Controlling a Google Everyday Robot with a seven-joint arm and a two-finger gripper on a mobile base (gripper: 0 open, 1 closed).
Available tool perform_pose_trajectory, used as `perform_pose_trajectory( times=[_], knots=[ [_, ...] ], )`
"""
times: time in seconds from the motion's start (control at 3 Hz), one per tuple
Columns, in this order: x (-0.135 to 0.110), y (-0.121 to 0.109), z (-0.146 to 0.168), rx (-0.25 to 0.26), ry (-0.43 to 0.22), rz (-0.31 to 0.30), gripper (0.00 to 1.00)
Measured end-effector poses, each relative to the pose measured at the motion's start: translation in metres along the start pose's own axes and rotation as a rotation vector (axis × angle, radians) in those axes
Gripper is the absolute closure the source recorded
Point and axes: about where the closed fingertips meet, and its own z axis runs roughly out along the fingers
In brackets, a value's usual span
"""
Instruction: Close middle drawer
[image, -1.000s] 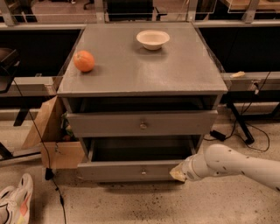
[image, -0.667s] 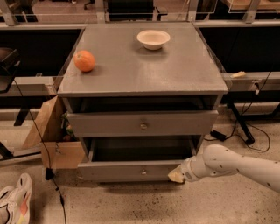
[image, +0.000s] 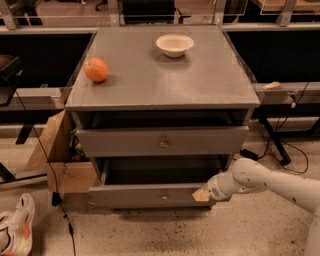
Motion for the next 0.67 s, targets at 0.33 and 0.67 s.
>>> perform_pose_trajectory(
  times=[0.33, 0.67],
  knots=[
    [0.0021, 0.0022, -0.0009, 0.0, 0.0, 0.0, 1.0],
    [0.0053, -0.0017, 0.0002, 0.001, -0.002, 0.014, 1.0]
  ],
)
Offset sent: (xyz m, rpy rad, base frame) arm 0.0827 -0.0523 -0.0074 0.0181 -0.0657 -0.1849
